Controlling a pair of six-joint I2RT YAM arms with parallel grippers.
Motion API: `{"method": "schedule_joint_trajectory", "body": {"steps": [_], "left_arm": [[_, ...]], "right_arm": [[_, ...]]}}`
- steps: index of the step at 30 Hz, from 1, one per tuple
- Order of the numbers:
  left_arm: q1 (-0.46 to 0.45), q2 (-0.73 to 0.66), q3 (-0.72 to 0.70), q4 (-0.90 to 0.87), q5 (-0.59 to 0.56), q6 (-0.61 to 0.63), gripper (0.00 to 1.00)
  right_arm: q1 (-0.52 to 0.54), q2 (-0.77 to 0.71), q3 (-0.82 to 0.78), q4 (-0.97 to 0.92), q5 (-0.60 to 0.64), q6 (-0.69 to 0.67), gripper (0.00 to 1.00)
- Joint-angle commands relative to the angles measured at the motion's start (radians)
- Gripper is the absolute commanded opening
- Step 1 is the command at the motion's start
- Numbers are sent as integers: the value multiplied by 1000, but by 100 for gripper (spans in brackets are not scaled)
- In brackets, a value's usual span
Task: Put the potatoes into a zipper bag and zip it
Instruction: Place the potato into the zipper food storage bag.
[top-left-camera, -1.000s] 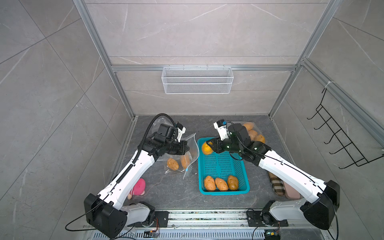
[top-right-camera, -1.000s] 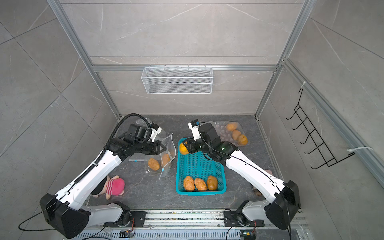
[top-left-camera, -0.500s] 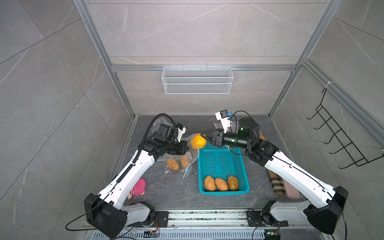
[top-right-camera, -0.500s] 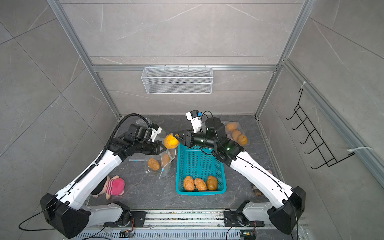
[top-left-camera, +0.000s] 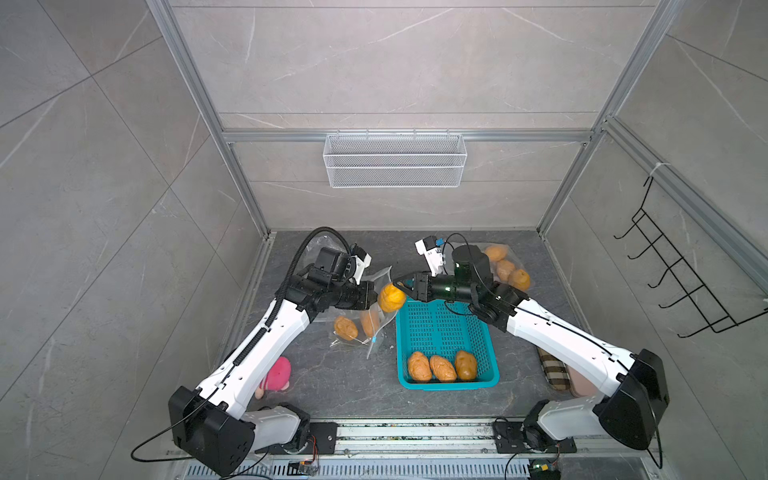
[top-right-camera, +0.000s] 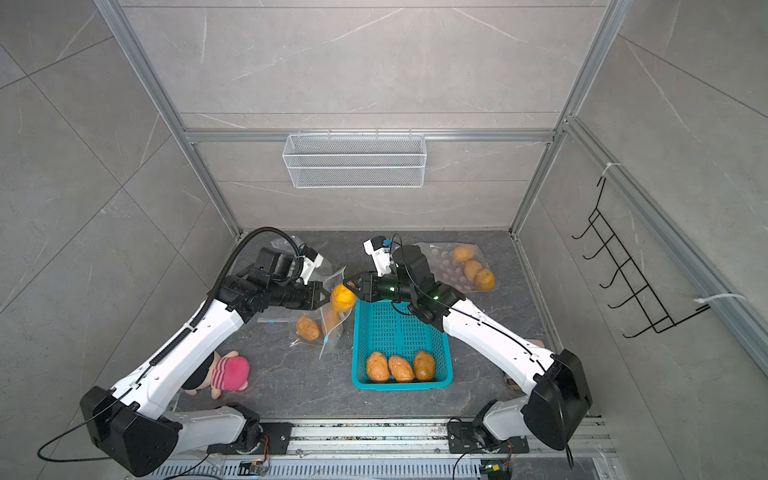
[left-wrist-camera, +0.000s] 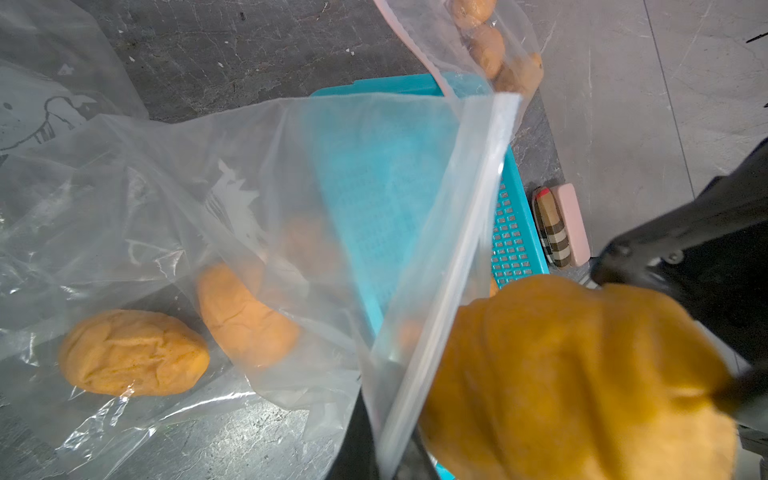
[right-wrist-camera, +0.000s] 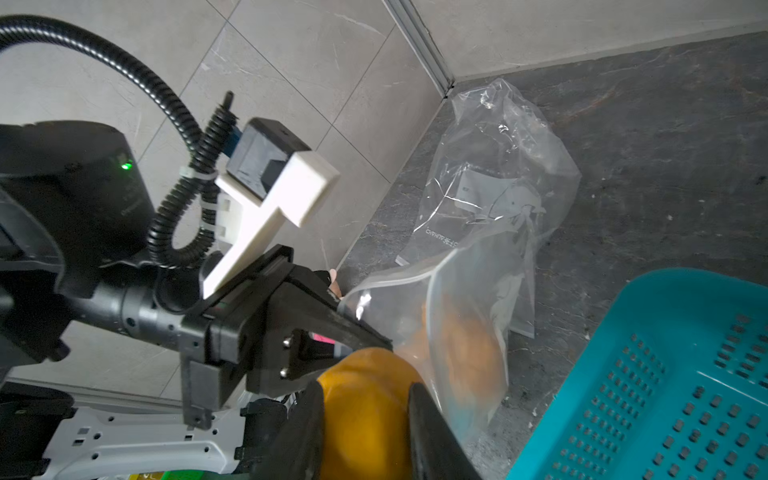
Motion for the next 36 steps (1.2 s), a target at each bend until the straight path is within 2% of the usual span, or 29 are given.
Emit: {"method": "schedule_joint_trajectory", "body": {"steps": [1,9,15,25,30,36], "left_arm": [[1,-11,-1,2,20,18,0],[1,-14,-1,5,19,15,0],[1,-12,-1,4,19,17,0],[1,-36,7,0,1,4,0],[1,-43,74,-50,7,10,0],[1,-27,254,-311,-11,146,0]], "right_arm": [[15,-2,-15,-7,66,-66,35],[33,17,-32,-21,130,-112,35],[39,27,-27,-16,129,-118,36],[40,-87,-39,-11,104,-245,61],[40,-165,-57,-32,90,-390,63],[40,-166,-14,-55,-36,-695,64]]}}
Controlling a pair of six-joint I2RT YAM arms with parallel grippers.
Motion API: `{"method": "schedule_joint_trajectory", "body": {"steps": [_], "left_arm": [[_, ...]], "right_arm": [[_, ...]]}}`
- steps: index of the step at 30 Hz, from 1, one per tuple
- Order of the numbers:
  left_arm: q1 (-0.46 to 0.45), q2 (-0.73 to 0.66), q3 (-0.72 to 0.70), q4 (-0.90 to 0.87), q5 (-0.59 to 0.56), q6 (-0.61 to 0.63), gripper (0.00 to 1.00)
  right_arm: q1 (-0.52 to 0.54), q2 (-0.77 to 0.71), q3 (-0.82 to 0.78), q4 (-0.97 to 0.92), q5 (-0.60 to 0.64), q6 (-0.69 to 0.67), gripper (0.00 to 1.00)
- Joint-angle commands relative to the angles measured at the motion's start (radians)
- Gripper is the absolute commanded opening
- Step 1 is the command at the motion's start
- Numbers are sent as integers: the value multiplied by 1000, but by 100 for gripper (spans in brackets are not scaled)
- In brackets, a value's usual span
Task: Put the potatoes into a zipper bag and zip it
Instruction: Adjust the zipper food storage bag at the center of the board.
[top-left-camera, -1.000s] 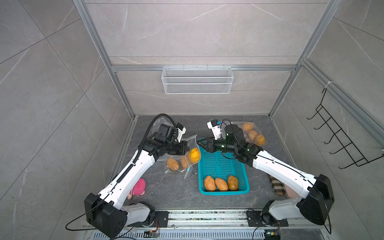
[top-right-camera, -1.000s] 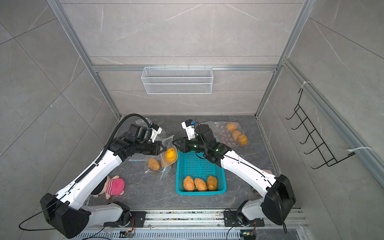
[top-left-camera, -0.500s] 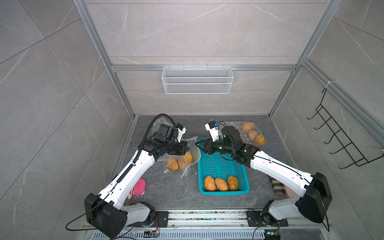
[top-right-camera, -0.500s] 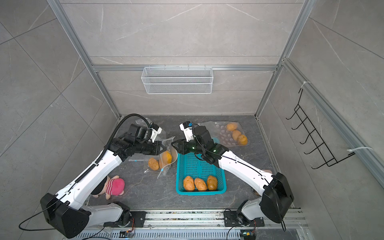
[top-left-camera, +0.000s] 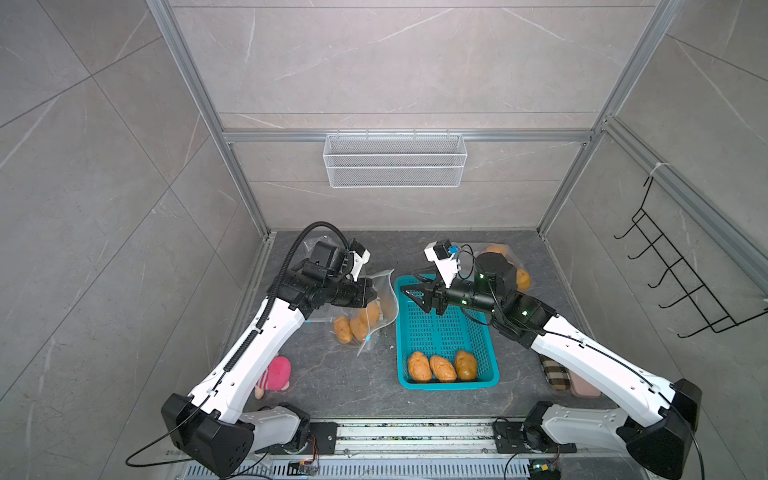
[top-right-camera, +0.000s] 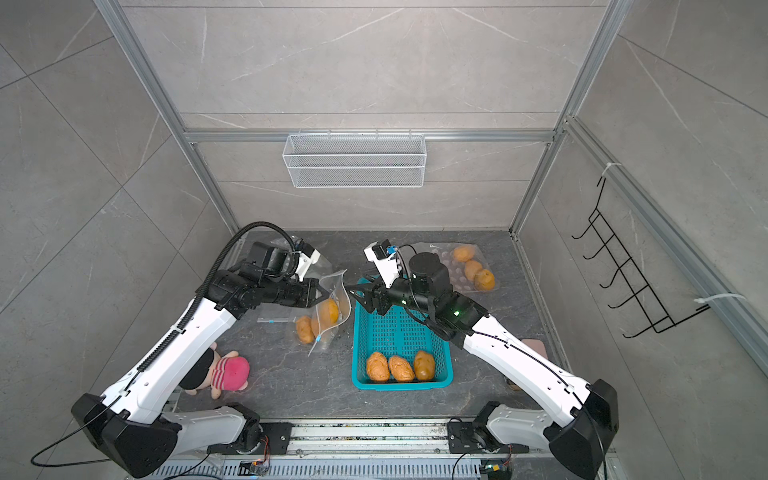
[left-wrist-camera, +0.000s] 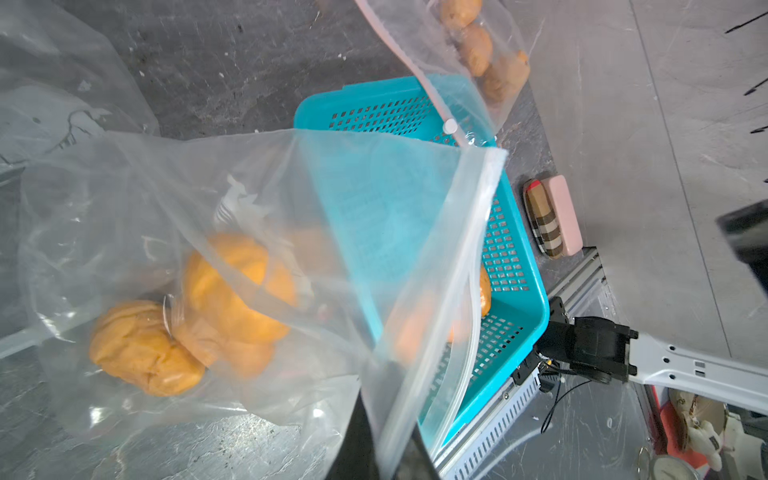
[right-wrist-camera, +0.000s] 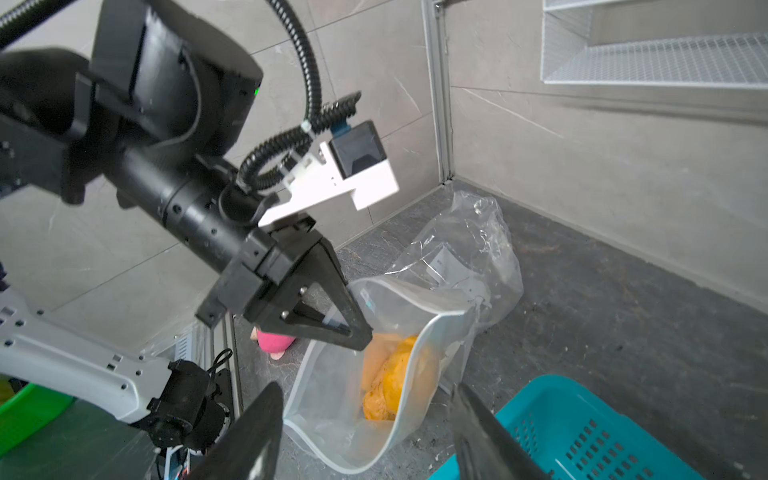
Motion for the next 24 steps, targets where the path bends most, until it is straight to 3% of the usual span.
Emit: {"method": "schedule_joint_trajectory", "body": {"steps": [1,8,12,19,24], "left_arm": [[1,-19,118,-192,-5,109,0],[-21,-67,148,-363,-8,136,0],[-27,-128,138,-381,-2,143,0],[-26,-159,131,-380,30,155,0],[-27,-138,131,-381,52,156,0]], "right_arm": [[5,29,46,-68,-107,-255,64],[2,111,144,-80,-84,-593,63],[-1,152,209,-188,-143,-785,59],[-4,235,302,-341,-434,-907,56],[7,276,311,-326,-528,-904,51]]}}
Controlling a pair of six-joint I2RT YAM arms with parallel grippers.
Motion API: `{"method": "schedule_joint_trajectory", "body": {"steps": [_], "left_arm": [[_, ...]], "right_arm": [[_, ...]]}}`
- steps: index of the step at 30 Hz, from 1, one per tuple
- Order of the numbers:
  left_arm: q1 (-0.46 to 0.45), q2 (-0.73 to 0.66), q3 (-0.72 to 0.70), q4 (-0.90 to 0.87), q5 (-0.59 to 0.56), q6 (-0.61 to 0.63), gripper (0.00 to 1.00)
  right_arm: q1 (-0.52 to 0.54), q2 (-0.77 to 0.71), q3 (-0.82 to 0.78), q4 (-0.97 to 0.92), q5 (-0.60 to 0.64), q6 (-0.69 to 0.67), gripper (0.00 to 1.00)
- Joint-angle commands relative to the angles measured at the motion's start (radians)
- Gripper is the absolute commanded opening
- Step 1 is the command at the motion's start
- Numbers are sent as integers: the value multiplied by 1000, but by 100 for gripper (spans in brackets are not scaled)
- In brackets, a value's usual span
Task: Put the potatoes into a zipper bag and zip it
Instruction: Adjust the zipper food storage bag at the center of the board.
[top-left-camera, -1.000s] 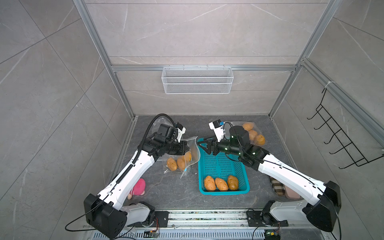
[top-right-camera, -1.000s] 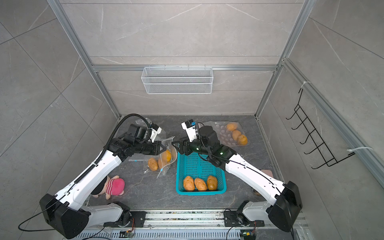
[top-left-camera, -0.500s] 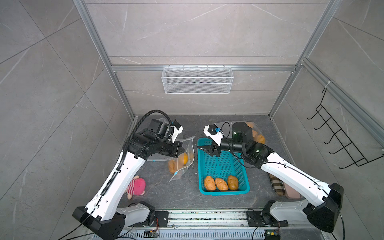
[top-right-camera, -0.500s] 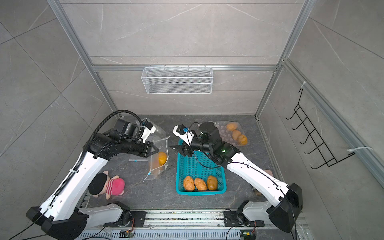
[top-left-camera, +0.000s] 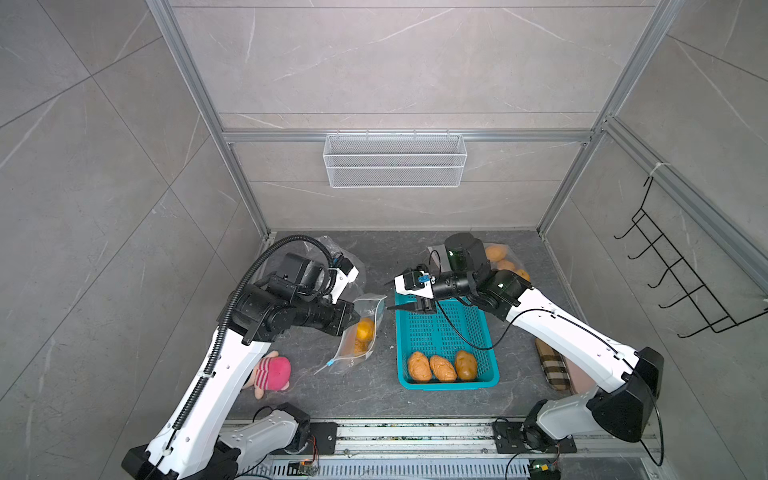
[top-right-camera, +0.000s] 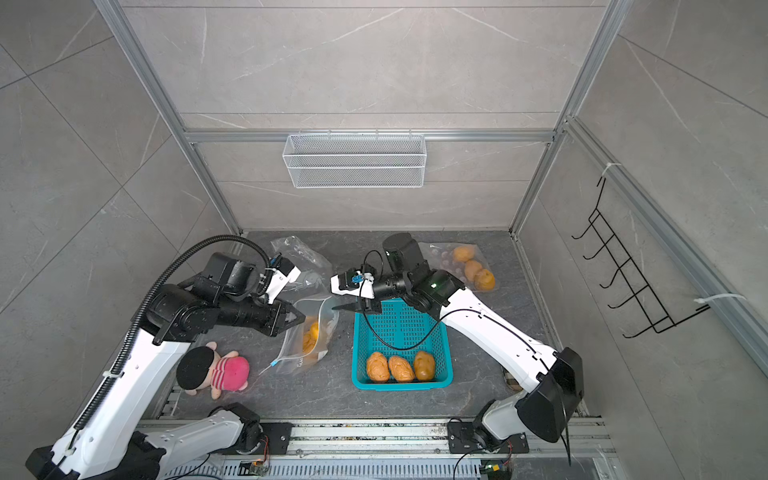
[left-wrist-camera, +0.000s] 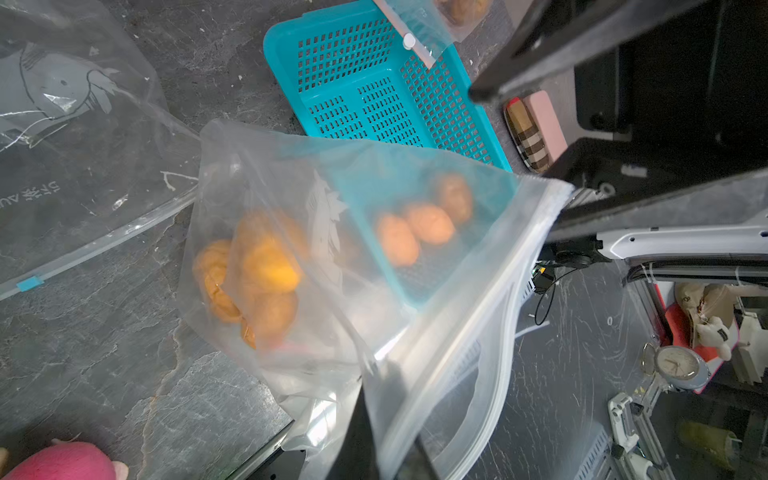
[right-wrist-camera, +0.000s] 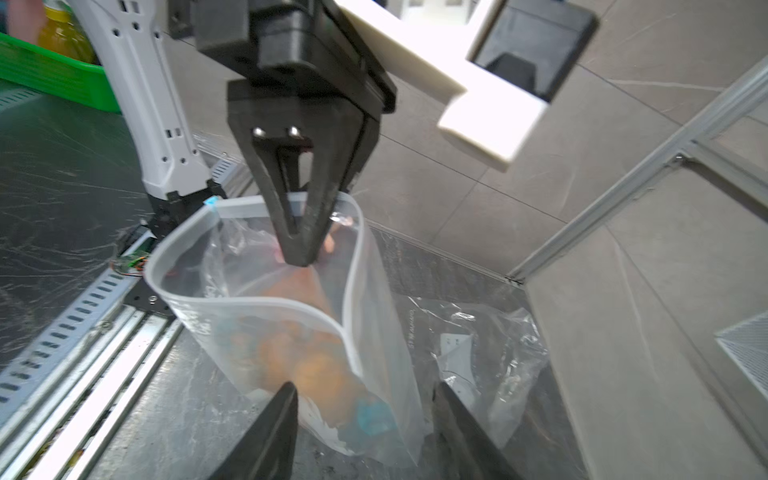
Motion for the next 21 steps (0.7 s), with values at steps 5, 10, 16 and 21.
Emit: {"method": "schedule_joint_trajectory", "body": {"steps": [5,10,16,21], "left_arm": [[-2,15,6,-12,36,27,0],[-3,18,-1,-6,34,30,0],[-3,20,-9,0,13,31,0],[-2,18,-5,7,-23,24,3]], "right_arm": [[16,60,64,-39,-128,-6,37],[23,71,64,-62,-135,-31,16],[23,62,53,-60,-150,-41,0],[19,62,50,-29,-98,10,0]]}}
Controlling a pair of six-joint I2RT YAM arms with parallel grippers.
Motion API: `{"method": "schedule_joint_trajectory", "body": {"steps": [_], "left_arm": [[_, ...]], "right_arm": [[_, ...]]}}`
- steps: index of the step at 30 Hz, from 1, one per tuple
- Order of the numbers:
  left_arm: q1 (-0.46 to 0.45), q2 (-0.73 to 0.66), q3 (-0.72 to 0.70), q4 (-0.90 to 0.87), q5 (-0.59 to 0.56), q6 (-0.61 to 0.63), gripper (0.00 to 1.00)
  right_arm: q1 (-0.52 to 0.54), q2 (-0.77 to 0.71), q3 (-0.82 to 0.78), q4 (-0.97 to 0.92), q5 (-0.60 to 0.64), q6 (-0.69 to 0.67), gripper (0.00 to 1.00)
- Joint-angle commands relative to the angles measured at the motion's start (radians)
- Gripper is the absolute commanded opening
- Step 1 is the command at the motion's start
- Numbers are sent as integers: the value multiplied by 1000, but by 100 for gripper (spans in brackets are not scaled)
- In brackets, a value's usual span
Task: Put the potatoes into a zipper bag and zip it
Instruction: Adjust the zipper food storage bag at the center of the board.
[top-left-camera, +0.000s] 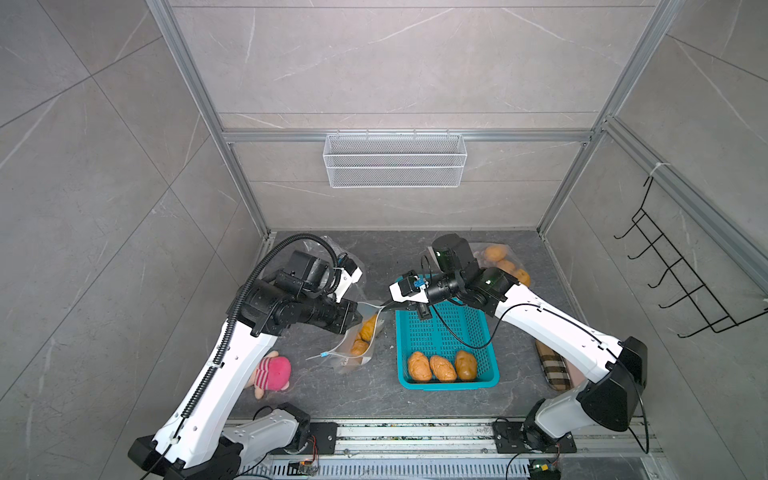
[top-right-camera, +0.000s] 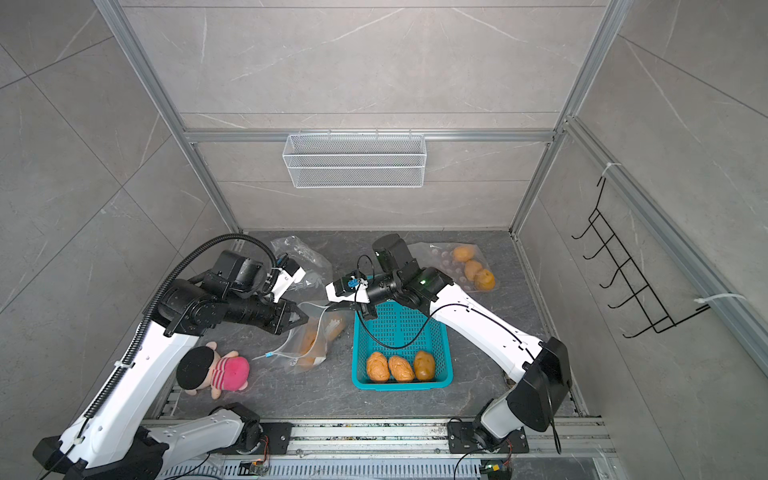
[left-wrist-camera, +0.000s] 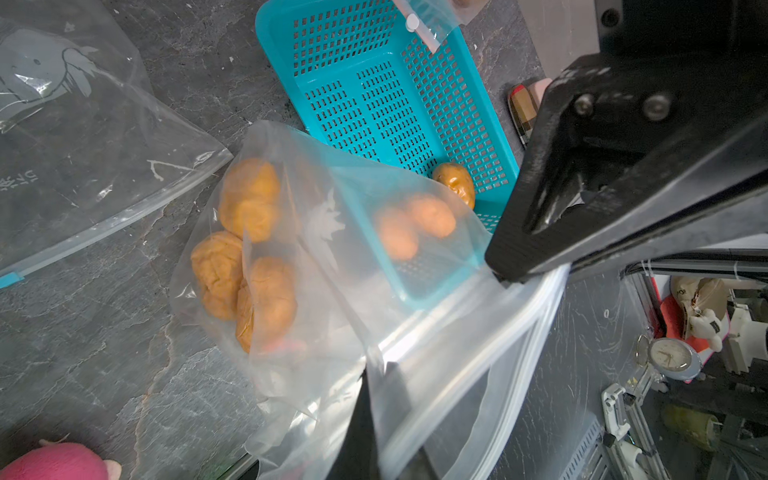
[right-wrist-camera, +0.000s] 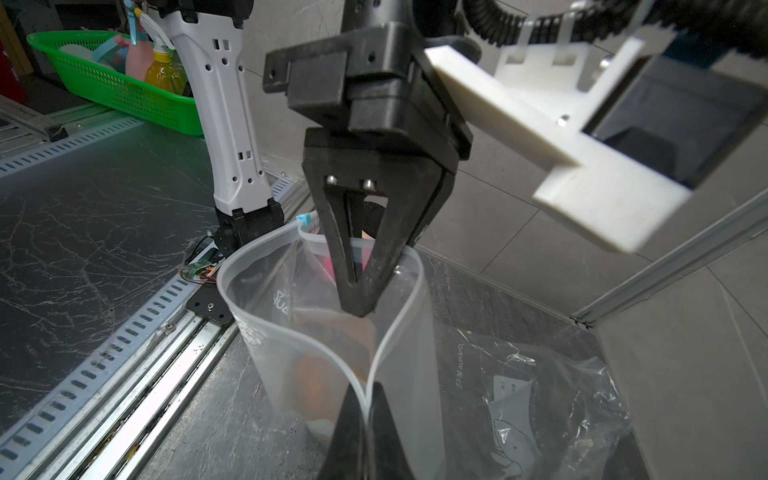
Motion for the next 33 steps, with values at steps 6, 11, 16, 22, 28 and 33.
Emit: {"method": "schedule_joint_trajectory", "body": {"steps": [6,11,16,22,28,33], "left_arm": [[-1,-57,21,21,-246,15,66],[0,-232,-117,165,-375,45,79],[0,-419,-287,333,-362,108,85],[0,-506,-401,383,-189,131,85],[1,-524,-505,446,-192,151,83],[0,-499,-522,444,-193,137,64]], "right_arm": [[-97,18,-5,176,115,337,0],[-192,51,-51,271,99,466,0],[-218,28,-96,319,53,459,0],[-237,82,-22,258,48,501,0],[-237,73,-47,311,25,517,0],[-244,69,-42,298,27,513,0]]}}
